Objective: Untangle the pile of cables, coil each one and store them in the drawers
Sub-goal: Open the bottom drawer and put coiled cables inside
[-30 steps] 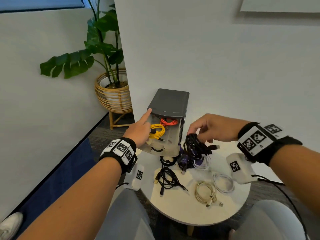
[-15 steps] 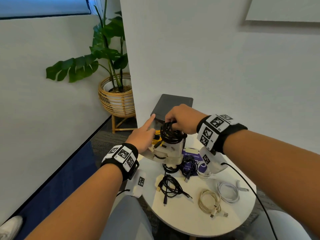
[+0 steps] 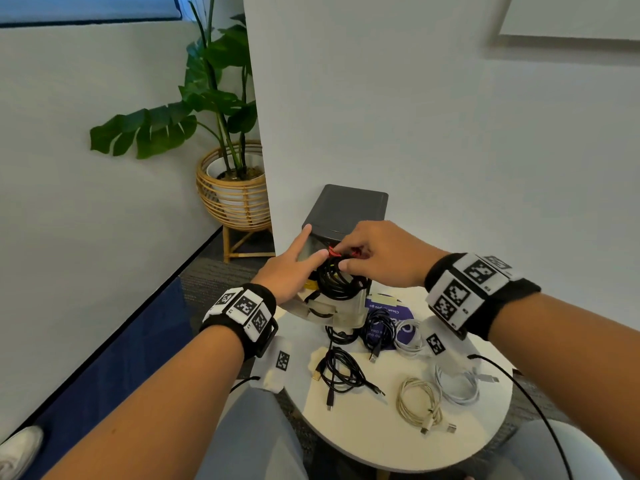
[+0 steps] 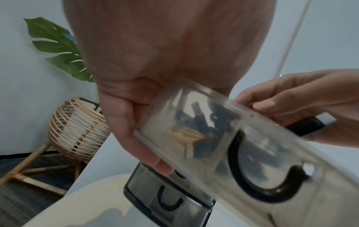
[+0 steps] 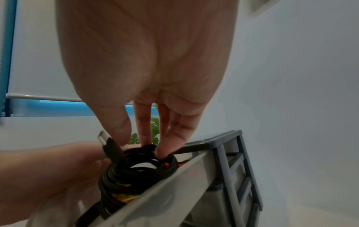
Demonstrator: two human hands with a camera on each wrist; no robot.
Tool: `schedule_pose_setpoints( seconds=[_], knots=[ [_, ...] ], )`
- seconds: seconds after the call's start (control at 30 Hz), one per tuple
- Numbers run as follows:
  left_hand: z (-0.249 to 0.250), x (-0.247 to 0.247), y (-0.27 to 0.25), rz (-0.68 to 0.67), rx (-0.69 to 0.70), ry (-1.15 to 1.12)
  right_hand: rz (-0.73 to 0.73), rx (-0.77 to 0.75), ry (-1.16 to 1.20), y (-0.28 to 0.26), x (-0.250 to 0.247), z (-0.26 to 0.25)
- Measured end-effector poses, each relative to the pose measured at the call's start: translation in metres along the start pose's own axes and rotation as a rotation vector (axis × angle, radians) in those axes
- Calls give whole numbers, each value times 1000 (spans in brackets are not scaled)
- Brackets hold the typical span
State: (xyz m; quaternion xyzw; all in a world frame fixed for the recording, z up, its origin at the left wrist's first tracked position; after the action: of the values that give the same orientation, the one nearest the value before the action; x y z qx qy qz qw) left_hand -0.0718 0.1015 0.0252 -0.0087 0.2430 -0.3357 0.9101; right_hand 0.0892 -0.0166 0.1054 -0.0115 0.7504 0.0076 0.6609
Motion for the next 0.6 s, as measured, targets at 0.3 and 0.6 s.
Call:
schedule_pose_setpoints(
  seconds=[0.3, 0.6],
  knots=[
    [0, 2, 0, -11, 6, 65, -80, 22, 19, -26, 22, -10],
    [1, 2, 1, 48, 0, 142, -134, -43, -111, -31, 20, -10]
  ],
)
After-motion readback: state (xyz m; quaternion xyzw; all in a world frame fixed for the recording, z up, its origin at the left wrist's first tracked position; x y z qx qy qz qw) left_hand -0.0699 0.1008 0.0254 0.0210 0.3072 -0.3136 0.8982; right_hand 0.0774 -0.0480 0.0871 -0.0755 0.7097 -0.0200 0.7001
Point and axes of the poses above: each hand's wrist, its own y-axis towards the middle knuckle, its own x-axis out of the palm, z = x × y, the point moved 1 cm from there along y, towards the middle knuckle, and after that the axes turned 14 degrees about -y, right-handed, at the moved point
